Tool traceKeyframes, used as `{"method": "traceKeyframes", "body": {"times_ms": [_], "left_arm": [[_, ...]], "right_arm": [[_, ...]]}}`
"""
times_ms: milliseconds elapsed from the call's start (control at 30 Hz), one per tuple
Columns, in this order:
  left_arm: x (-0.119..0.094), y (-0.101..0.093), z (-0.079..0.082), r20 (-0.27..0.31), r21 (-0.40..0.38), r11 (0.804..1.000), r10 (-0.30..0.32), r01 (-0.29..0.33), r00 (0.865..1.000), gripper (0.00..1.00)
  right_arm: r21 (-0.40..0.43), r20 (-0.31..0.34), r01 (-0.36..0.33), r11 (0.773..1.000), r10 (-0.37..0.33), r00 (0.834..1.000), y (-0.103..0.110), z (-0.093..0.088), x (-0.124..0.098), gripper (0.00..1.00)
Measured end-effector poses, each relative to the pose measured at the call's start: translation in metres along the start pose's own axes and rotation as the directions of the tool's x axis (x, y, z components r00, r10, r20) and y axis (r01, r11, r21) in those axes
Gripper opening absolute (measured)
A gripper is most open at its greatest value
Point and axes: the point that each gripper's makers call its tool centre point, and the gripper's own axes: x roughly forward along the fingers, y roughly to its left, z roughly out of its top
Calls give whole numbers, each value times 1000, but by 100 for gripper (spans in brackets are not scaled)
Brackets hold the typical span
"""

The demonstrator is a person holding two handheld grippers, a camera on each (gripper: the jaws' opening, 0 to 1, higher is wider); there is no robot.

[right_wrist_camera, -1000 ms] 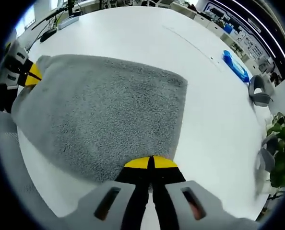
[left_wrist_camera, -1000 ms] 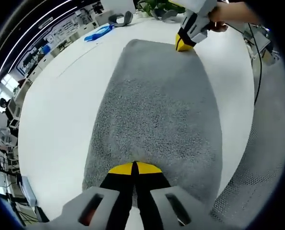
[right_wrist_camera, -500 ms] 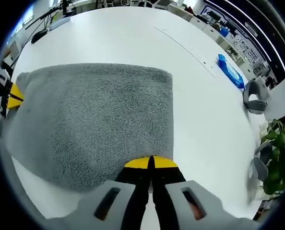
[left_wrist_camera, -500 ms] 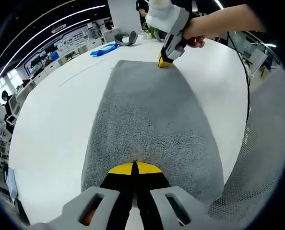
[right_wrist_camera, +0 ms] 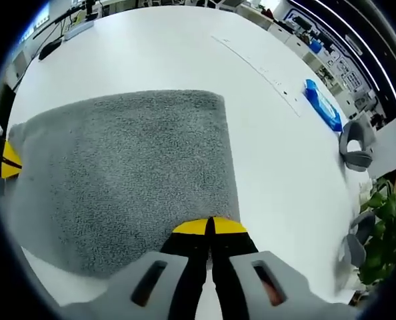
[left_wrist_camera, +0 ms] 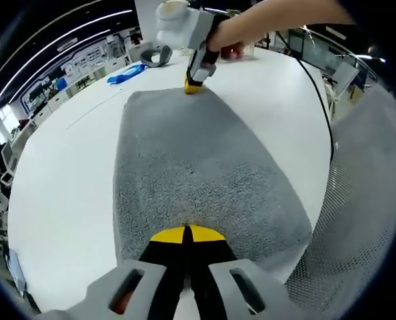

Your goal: Fold the towel on the table until its edges align and the towel forms a compact rectangular stack.

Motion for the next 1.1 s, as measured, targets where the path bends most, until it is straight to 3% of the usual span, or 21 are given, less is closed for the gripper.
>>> {"method": "traceKeyframes", "body": {"times_ms": [300, 533, 667, 900, 1100], "left_arm": [[5, -5, 7, -50, -16, 1000, -14, 14, 999, 1], [10, -14, 16, -111, -49, 998, 21, -27, 994, 1], [12, -20, 20, -101, -22, 999, 46, -49, 994, 1], [13, -22, 24, -41, -45, 999, 28, -30, 999, 1], [15, -24, 28, -38, -16, 999, 35, -36, 999, 1]], "right_arm": [[12, 18, -20, 1000, 20, 1000, -11, 13, 7, 0], [-11, 26, -19, 1000, 19, 999, -19, 23, 16, 0], [-33, 25, -17, 999, 18, 1000, -27, 28, 22, 0], [-41, 34, -17, 999, 18, 999, -28, 30, 22, 0], [-77, 62, 5, 997, -1, 998, -27, 30, 22, 0]]}}
